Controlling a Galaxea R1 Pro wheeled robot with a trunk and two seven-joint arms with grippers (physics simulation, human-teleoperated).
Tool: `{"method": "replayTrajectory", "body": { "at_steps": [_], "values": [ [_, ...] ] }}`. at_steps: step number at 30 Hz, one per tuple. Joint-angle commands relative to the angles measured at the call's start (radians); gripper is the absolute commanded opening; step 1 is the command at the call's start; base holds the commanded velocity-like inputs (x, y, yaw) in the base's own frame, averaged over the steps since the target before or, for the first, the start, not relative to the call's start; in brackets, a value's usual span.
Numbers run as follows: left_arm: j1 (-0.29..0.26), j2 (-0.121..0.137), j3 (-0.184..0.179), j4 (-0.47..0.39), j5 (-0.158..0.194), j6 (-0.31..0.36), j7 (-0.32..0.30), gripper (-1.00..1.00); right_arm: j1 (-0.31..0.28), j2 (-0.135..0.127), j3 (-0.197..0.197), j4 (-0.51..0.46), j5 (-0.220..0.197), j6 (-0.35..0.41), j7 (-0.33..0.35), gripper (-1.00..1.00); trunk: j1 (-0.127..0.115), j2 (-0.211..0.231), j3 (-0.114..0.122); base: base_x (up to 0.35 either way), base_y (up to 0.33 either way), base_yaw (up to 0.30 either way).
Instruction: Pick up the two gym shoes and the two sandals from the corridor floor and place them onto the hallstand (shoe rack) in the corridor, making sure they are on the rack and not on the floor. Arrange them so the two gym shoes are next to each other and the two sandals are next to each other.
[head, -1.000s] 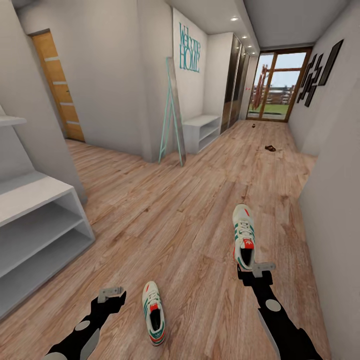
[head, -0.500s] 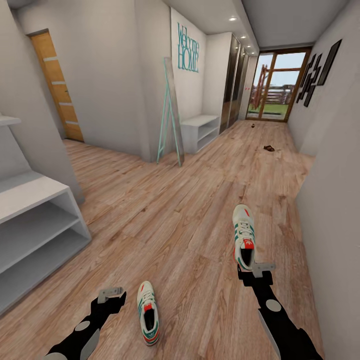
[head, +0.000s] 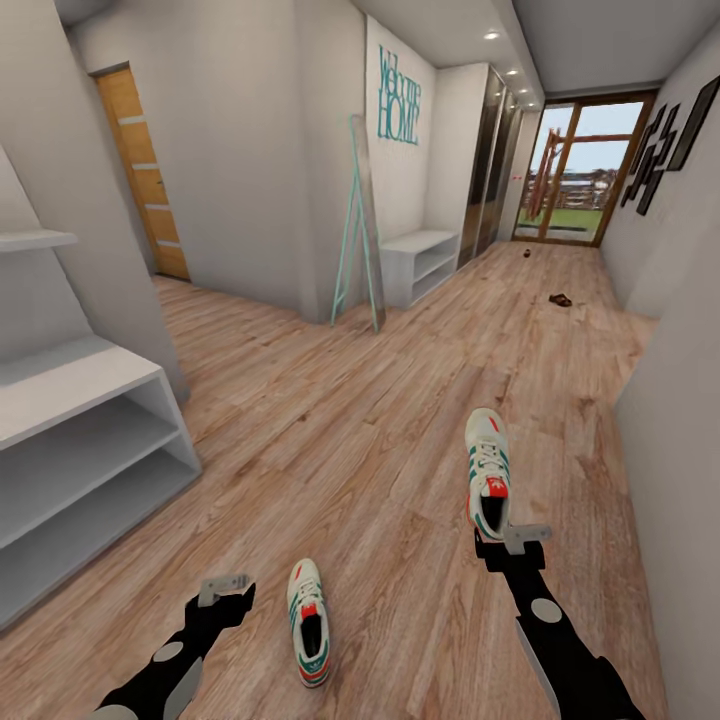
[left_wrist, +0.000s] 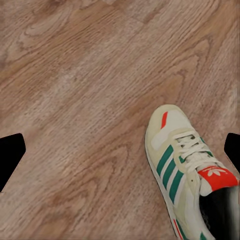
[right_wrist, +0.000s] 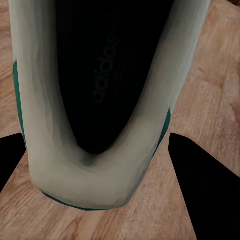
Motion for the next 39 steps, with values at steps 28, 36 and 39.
{"method": "replayTrajectory", "body": {
  "at_steps": [28,36,39],
  "values": [
    [-0.007,-0.219,0.011,-0.001,0.009,-0.002,0.147,1.00,-0.001,0.002,-0.002,-0.004,0.009,0.000,-0.004,-1.00,0.007,-0.014,-0.008,0.000,0.000,0.001],
    [-0.005,-0.212,0.003,0.003,-0.004,-0.004,0.190,1.00,-0.001,0.002,-0.002,-0.004,0.009,0.000,-0.004,-1.00,0.038,-0.070,-0.043,0.000,0.000,0.000],
    [-0.005,-0.212,0.002,0.002,-0.004,-0.003,0.195,1.00,-0.001,0.002,-0.002,-0.004,0.009,0.000,-0.004,-1.00,0.050,-0.091,-0.057,0.000,0.000,0.000]
  ]
}}
